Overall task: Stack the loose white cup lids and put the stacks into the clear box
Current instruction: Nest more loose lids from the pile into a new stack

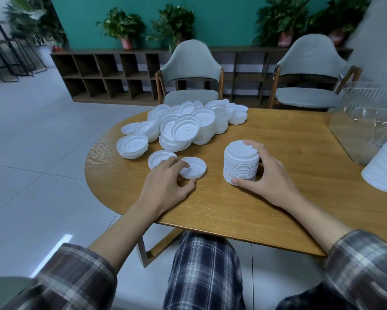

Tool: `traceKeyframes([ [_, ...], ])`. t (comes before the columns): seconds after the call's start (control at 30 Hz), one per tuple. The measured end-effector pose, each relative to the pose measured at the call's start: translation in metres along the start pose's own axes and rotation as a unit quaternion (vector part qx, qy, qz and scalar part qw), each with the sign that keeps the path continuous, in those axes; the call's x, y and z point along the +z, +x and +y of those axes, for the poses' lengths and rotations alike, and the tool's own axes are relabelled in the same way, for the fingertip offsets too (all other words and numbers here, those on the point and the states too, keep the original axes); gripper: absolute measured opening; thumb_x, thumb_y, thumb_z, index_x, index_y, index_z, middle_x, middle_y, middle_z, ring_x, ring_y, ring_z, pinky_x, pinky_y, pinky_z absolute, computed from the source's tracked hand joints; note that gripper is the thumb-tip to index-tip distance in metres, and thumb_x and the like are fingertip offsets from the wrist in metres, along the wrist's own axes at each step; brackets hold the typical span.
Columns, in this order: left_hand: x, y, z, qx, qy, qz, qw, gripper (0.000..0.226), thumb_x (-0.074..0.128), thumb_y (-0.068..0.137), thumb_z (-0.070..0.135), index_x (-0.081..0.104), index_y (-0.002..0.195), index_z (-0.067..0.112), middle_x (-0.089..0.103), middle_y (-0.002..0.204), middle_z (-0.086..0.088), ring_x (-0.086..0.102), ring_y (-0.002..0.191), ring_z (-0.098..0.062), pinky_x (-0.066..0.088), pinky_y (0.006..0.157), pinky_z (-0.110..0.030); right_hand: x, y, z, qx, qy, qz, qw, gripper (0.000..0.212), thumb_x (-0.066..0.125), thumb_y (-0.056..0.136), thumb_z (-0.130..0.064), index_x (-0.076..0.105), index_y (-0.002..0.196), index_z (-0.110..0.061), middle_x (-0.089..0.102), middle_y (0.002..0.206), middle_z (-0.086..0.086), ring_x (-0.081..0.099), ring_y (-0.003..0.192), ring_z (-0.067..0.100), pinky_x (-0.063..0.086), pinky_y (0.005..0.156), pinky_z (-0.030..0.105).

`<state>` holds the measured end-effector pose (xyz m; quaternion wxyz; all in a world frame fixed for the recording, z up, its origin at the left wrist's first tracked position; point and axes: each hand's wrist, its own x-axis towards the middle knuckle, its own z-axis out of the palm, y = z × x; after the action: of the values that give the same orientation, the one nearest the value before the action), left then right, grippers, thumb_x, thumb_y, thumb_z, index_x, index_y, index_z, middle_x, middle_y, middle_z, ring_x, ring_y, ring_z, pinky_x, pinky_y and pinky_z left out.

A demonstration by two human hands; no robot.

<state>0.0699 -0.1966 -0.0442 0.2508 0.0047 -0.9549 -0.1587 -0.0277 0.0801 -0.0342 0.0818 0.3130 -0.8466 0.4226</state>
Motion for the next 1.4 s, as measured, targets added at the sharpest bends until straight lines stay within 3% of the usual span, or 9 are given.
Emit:
traceKeyframes([
  [0.5,0.054,0.047,0.076,0.109,-0.059,-0.061,0.99,0.019,0.071,0.096,0.028,0.074,0.113,0.02,0.067,0.121,0.007,0.063,0.113,-0.016,0.055,0.084,-0.039,-0.061,-0.012,0.041,0.046,-0.032,0.036,0.998,0.094,0.095,0.07,-0.039,0.038,0.145,-0.048,0.056,0.137,-0.012,0.054,0.12,0.013,0.045,0.104,0.033],
  [0.63,0.083,0.073,0.094,0.109,-0.034,-0.04,0.993,0.012,0.069,0.099,0.026,0.075,0.108,0.021,0.069,0.115,0.007,0.065,0.111,-0.02,0.029,0.118,-0.062,-0.075,-0.017,0.056,0.059,-0.043,0.052,0.996,0.094,0.095,0.07,-0.038,0.039,0.145,-0.046,0.055,0.136,-0.016,0.052,0.117,0.006,0.042,0.099,0.025],
  [0.77,0.094,0.092,0.107,0.087,-0.072,-0.016,0.993,0.012,0.066,0.102,0.024,0.075,0.107,0.018,0.068,0.118,0.007,0.063,0.116,-0.018,0.01,0.122,-0.069,-0.087,-0.014,0.07,0.063,-0.042,0.061,0.995,0.095,0.095,0.07,-0.038,0.039,0.146,-0.044,0.054,0.139,-0.019,0.051,0.119,0.001,0.037,0.097,0.008],
  [0.87,0.091,0.104,0.11,0.107,-0.128,0.01,0.986,0.012,0.061,0.105,0.022,0.07,0.111,0.017,0.068,0.113,0.009,0.06,0.111,-0.011,0.026,0.12,-0.061,-0.089,-0.008,0.076,0.068,-0.035,0.057,0.995,0.094,0.095,0.07,-0.039,0.039,0.145,-0.045,0.054,0.139,-0.02,0.052,0.118,0.001,0.033,0.092,0.0],
  [0.93,0.085,0.112,0.115,0.098,-0.189,0.012,0.977,0.013,0.053,0.11,0.024,0.063,0.112,0.015,0.065,0.1,0.011,0.054,0.091,-0.004,0.044,0.102,-0.044,-0.089,-0.003,0.077,0.074,-0.025,0.054,0.995,0.092,0.094,0.07,-0.045,0.039,0.143,-0.048,0.053,0.137,-0.023,0.053,0.117,-0.001,0.036,0.093,0.006],
  [1.03,0.081,0.124,0.121,0.046,-0.311,0.011,0.949,0.018,0.042,0.114,0.026,0.055,0.111,0.014,0.06,0.089,0.009,0.055,0.079,-0.009,0.044,0.076,-0.034,-0.085,0.001,0.075,0.085,-0.005,0.069,0.994,0.079,0.086,0.075,-0.054,0.041,0.139,-0.048,0.053,0.134,-0.024,0.05,0.119,-0.007,0.037,0.091,0.008],
  [1.2,0.085,0.145,0.127,-0.085,-0.479,0.008,0.874,0.032,0.037,0.112,0.037,0.064,0.117,0.02,0.071,0.114,-0.003,0.066,0.11,-0.026,0.052,0.1,-0.059,-0.079,0.005,0.072,0.073,0.017,0.107,0.991,0.061,0.081,0.082,-0.051,0.052,0.134,-0.038,0.057,0.133,-0.022,0.052,0.123,-0.004,0.042,0.096,0.014],
  [1.33,0.091,0.156,0.134,-0.109,-0.522,-0.018,0.846,0.037,0.041,0.113,0.036,0.074,0.121,0.021,0.077,0.115,0.004,0.07,0.112,-0.016,0.055,0.102,-0.051,-0.074,0.012,0.07,0.064,0.025,0.089,0.994,0.066,0.082,0.081,-0.051,0.05,0.138,-0.039,0.058,0.133,-0.023,0.055,0.124,0.003,0.049,0.102,0.031],
  [1.4,0.097,0.157,0.137,-0.111,-0.525,-0.018,0.843,0.031,0.051,0.11,0.035,0.076,0.119,0.02,0.078,0.105,0.009,0.069,0.097,-0.01,0.056,0.086,-0.038,-0.072,0.015,0.068,0.059,0.037,0.081,0.994,0.075,0.081,0.08,-0.053,0.044,0.144,-0.041,0.056,0.134,-0.028,0.055,0.126,-0.001,0.048,0.104,0.027],
])
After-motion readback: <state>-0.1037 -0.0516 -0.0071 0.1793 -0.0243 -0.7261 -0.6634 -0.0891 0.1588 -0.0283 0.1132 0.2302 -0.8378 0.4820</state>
